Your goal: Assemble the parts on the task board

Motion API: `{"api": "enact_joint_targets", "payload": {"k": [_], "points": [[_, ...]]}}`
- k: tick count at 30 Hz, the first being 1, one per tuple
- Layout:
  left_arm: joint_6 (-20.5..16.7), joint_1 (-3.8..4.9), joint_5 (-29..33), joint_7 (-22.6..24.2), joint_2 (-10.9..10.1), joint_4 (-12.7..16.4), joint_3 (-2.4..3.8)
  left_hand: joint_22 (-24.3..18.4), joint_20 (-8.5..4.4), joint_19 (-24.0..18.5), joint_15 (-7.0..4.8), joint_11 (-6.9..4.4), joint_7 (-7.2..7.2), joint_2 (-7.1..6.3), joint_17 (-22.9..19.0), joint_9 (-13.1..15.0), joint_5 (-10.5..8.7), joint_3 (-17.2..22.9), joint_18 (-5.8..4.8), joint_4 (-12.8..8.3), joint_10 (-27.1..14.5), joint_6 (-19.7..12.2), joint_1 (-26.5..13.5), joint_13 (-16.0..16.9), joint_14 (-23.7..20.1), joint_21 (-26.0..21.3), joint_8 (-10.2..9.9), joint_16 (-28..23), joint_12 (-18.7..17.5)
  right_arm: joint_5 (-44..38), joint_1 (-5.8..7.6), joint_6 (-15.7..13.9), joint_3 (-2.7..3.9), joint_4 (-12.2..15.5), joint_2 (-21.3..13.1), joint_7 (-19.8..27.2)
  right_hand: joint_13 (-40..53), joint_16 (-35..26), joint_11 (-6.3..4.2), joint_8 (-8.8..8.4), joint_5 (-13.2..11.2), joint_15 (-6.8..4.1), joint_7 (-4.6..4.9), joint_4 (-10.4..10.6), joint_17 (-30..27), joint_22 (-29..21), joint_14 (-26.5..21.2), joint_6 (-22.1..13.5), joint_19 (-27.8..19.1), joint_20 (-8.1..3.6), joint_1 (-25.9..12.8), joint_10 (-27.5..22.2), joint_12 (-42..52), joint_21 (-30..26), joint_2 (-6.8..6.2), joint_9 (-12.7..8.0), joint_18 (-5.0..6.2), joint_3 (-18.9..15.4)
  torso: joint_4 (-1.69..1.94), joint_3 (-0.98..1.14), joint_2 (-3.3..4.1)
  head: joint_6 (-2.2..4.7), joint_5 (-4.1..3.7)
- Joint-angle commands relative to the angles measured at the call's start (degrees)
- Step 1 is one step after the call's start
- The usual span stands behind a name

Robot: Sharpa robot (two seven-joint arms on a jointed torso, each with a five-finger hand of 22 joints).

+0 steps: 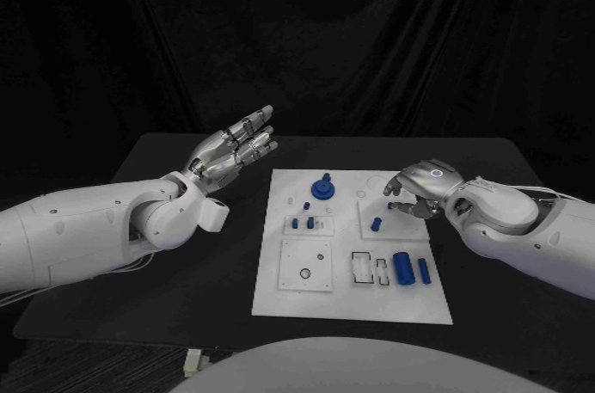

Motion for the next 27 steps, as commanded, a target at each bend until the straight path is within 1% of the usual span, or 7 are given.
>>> {"api": "enact_joint_targets", "payload": {"k": [1,4,12,23,25,27], "points": [[1.0,-0.1,-0.2,4.4,0.2,0.0,0.06,0.2,0.41,-0.1,0.37,0.29,0.4,0.0,0.1,0.1,0.27,0.0,0.53,-0.3,0.1,0.0,0.8,0.1,0.1,0.2,0.0,0.1,0.3,-0.2,-0.3,0.6,0.03,-0.4,0.2,0.3,-0.1,-0.3,0.0,-0.05,0.3,-0.33,-0.03,-0.1,9.2,8.9,4.3,0.7,-0.5,0.11,0.2,0.4,0.3,-0.3,-0.09,0.1,-0.68,0.4,0.01,0.02,0.02,-0.01,0.04],[1.0,-0.14,-0.2,4.3,0.2,-0.1,0.06,0.0,0.47,-0.1,0.27,0.32,0.43,0.04,0.0,0.1,0.45,0.0,0.52,-0.3,0.1,0.1,0.9,0.1,0.0,0.2,0.0,0.0,0.3,-0.2,-0.46,0.6,0.03,-0.9,0.5,0.4,-0.2,-0.4,-0.08,0.22,0.3,-0.36,-0.13,-0.2,9.0,8.9,4.2,1.3,-0.6,0.1,0.2,0.5,0.5,-0.4,-0.17,0.3,-0.65,0.5,0.01,0.01,0.01,-0.01,0.25],[1.3,-0.21,-0.2,4.2,0.4,-0.2,0.06,0.6,0.77,0.1,0.44,0.49,0.48,0.13,0.1,0.1,0.89,0.0,0.54,-0.5,0.1,0.1,1.3,0.1,0.2,0.3,0.0,0.1,0.3,-0.2,-0.71,1.1,0.03,-1.9,1.1,0.6,0.0,-0.6,-0.22,0.78,0.3,-0.46,-0.34,-0.4,8.8,8.9,4.1,2.3,-0.8,0.03,0.0,0.9,1.0,-0.6,-0.22,0.9,-0.6,0.6,-0.02,0.0,0.0,-0.01,0.38],[1.6,-0.29,-0.2,4.1,0.7,-0.4,0.05,1.1,1.34,0.4,0.67,0.61,0.51,0.26,0.2,0.1,1.11,-0.1,0.57,-0.6,0.1,0.0,1.6,0.1,0.3,0.5,0.0,0.2,0.4,-0.2,-1.16,1.0,0.03,-2.9,1.9,1.2,0.4,-0.8,-0.48,1.32,0.5,-0.62,-0.47,-1.1,8.6,8.8,4.0,3.2,-1.0,-0.09,0.3,1.5,1.9,-0.6,-0.2,1.7,-0.57,0.8,0.0,0.01,0.0,-0.01,0.38],[1.7,-0.31,-0.2,4.1,0.8,-0.4,0.05,1.2,1.49,0.4,0.72,0.66,0.53,0.32,0.2,0.1,1.22,-0.1,0.57,-0.7,0.1,0.0,1.7,0.1,0.3,0.5,0.0,0.3,0.4,0.1,-1.26,1.1,0.03,-3.4,2.3,1.3,0.5,-0.8,-0.47,1.45,1.0,-0.65,-0.39,-1.4,8.6,8.8,4.0,3.3,-1.0,-0.13,0.6,1.3,2.1,-0.6,-0.16,1.9,-0.57,1.0,0.02,0.0,0.01,-0.01,0.29],[1.7,-0.33,-0.2,4.0,0.9,-0.5,0.05,1.3,1.61,0.5,0.75,0.71,0.56,0.37,0.2,0.1,1.35,0.0,0.57,-0.7,0.1,0.0,1.8,0.1,0.3,0.5,0.0,0.3,0.4,0.3,-1.34,1.1,0.03,-3.6,2.5,1.4,0.6,-0.8,-0.5,1.81,2.6,-0.69,-0.29,-2.1,8.5,8.8,4.0,3.7,-1.1,-0.2,0.9,1.0,2.4,-0.6,-0.14,2.6,-0.56,1.4,0.02,0.0,0.01,-0.01,0.33]]}}
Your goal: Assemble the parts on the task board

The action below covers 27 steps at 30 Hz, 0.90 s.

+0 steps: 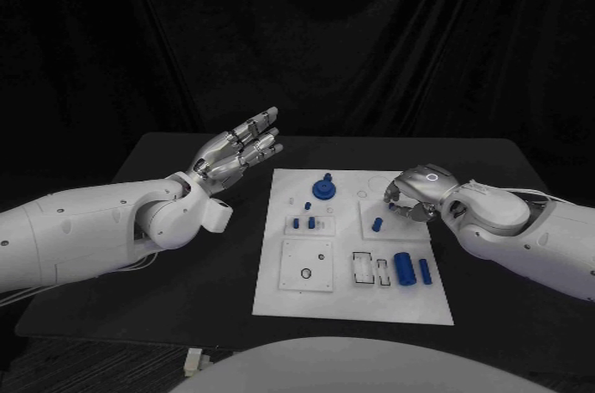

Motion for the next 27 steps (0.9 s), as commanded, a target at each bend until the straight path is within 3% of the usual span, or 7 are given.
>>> {"api": "enact_joint_targets", "payload": {"k": [1,13,26,27], "points": [[0.9,-0.09,0.0,4.0,0.3,0.0,0.06,0.2,0.57,0.2,0.36,0.5,0.57,0.21,0.1,0.1,0.54,0.0,0.58,-0.4,-0.1,-0.1,0.8,0.1,-0.1,0.3,0.0,0.3,0.4,0.3,-0.27,0.3,0.04,-0.5,0.4,0.6,0.2,-0.3,-0.08,0.45,1.4,-0.49,0.12,-0.8,8.5,8.8,4.2,0.6,-0.5,-0.01,0.7,-0.3,0.5,-0.3,0.08,0.6,-0.55,0.2,0.02,-0.01,0.01,-0.01,0.07],[1.5,-0.17,0.0,3.6,0.7,-0.3,0.06,1.1,1.29,0.8,1.03,1.05,0.95,0.48,0.3,0.1,0.88,-0.1,0.59,-0.9,0.1,0.1,1.5,0.1,0.5,0.6,0.0,0.8,0.5,0.6,-0.71,0.3,0.04,-1.5,1.2,1.2,0.7,-0.4,-0.2,0.6,1.0,-0.53,-0.07,-1.3,8.4,8.8,4.1,0.6,-0.6,-0.05,0.5,0.0,1.4,-0.3,0.01,1.3,-0.53,0.3,-0.02,0.02,0.0,-0.01,0.25],[1.7,-0.24,0.0,3.5,0.8,-0.4,0.06,1.7,1.44,1.3,1.53,1.38,1.17,0.54,0.5,0.1,1.16,-0.2,0.57,-1.1,0.2,0.2,1.9,0.2,1.0,0.9,0.1,1.2,0.6,0.8,-0.88,0.4,0.04,-2.1,1.4,1.4,1.8,-0.5,-0.49,1.54,2.7,-0.77,0.06,-3.2,8.2,8.7,4.0,1.0,-0.8,-0.25,1.3,0.1,3.3,-0.1,0.22,3.2,-0.52,1.0,-0.01,-0.01,-0.01,-0.01,0.19],[1.7,-0.25,0.0,3.4,0.8,-0.4,0.06,1.7,1.45,1.3,1.56,1.41,1.19,0.55,0.5,0.1,1.19,-0.2,0.57,-1.1,0.3,0.3,1.9,0.2,1.1,0.9,0.1,1.3,0.6,0.8,-0.89,0.3,0.04,-2.2,1.4,1.5,2.0,-0.5,-0.55,1.74,1.9,-0.83,0.36,-3.7,8.1,8.8,4.0,1.0,-0.8,-0.3,1.6,0.1,3.6,0.0,0.28,3.7,-0.54,1.8,-0.01,-0.01,-0.01,-0.01,0.2]]}}
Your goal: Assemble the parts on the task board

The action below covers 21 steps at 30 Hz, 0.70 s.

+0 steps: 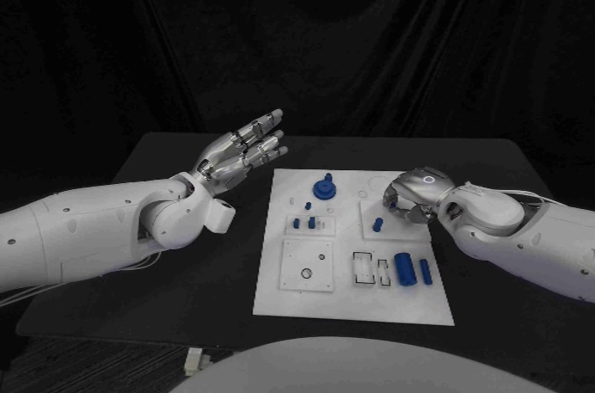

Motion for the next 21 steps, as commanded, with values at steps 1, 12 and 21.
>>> {"api": "enact_joint_targets", "payload": {"k": [1,12,21], "points": [[0.7,-0.08,0.0,3.4,0.2,0.0,0.06,0.1,0.33,0.2,0.57,0.4,0.4,0.03,0.1,0.1,0.34,-0.1,0.56,-0.3,0.1,-0.1,0.8,0.1,0.1,0.4,0.1,0.4,0.4,0.1,-0.16,0.1,0.02,-0.1,0.0,0.3,0.4,-0.3,-0.37,0.67,-0.9,-0.44,0.47,-0.9,8.1,8.8,4.0,0.3,-0.2,-0.12,0.9,-0.1,0.7,0.1,0.14,0.7,-0.55,1.3,-0.01,-0.01,-0.02,0.0,0.01],[0.7,-0.13,0.0,3.1,0.5,-0.1,0.06,0.8,0.44,0.8,0.96,0.59,0.89,0.19,0.2,0.1,0.74,-0.1,0.51,-0.6,0.2,0.3,1.1,0.1,0.5,0.7,0.1,0.9,0.5,0.1,-0.17,-0.8,0.02,-0.1,-0.2,0.6,0.9,-0.4,-0.54,1.73,-0.5,-0.56,1.25,-1.7,7.9,8.7,4.0,0.7,-0.3,-0.23,0.6,0.1,1.8,0.1,0.0,2.1,-0.51,3.1,-0.01,-0.01,-0.02,0.0,0.12],[0.7,-0.16,-0.2,2.7,0.6,-0.3,0.06,1.3,0.5,1.2,1.21,0.69,1.15,0.36,0.3,0.2,0.97,0.0,0.43,-0.8,0.3,0.4,1.4,0.2,0.9,0.9,0.1,1.2,0.5,0.1,-0.17,-1.6,0.02,0.3,-0.6,0.6,1.1,-0.6,-0.48,2.19,-0.9,-0.52,1.43,-2.1,7.7,8.7,3.9,0.7,-0.4,-0.23,0.3,0.1,2.2,0.1,-0.03,2.7,-0.52,3.8,-0.01,-0.02,-0.01,0.0,0.23]]}}
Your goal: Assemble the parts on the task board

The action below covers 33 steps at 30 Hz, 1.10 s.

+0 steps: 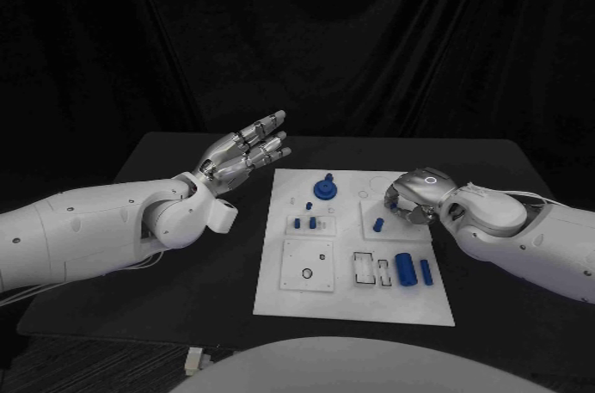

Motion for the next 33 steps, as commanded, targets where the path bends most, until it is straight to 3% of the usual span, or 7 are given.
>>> {"api": "enact_joint_targets", "payload": {"k": [1,19,33], "points": [[0.5,-0.06,-0.4,2.6,0.1,0.0,0.06,0.1,0.11,0.4,0.43,0.43,0.34,-0.06,0.1,0.0,0.24,0.1,0.44,-0.4,0.0,0.0,0.6,0.1,0.1,0.2,0.1,0.3,0.3,-0.1,-0.12,-1.2,0.04,0.3,-0.3,-0.1,0.1,-0.4,-0.29,0.29,-0.2,-0.32,0.41,-0.1,7.7,8.7,3.7,0.1,-0.2,-0.03,0.0,0.0,0.2,0.1,-0.34,0.1,-0.51,0.4,0.0,0.0,0.01,0.0,0.03],[0.7,-0.09,-1.3,1.8,0.3,-0.2,0.06,0.7,0.17,1.1,0.77,0.5,0.62,0.16,0.2,0.0,0.3,0.1,0.34,-0.6,0.0,0.0,0.8,0.1,0.5,0.5,0.1,0.7,0.3,-0.1,0.1,-2.4,0.05,2.8,-2.0,-0.6,0.2,-0.3,-0.3,0.53,-0.5,-0.3,0.46,-0.2,7.7,8.8,3.7,0.1,-0.2,-0.01,-0.2,0.0,0.5,0.3,-0.35,0.4,-0.54,0.7,-0.01,0.0,0.01,0.0,0.42],[0.7,-0.12,-1.3,1.3,0.5,-0.3,0.06,0.8,0.18,1.2,0.84,0.54,0.65,0.2,0.2,0.0,0.3,0.1,0.3,-0.7,0.1,0.0,0.8,0.1,0.6,0.6,0.1,0.8,0.4,-0.1,1.23,-2.9,0.05,4.2,-3.0,-1.0,0.4,-0.3,-0.28,0.9,-0.6,-0.27,0.63,-0.6,7.7,8.7,3.7,0.2,-0.2,0.01,-0.2,0.1,0.8,0.3,-0.2,0.9,-0.53,1.3,0.0,0.01,0.0,0.0,0.52]]}}
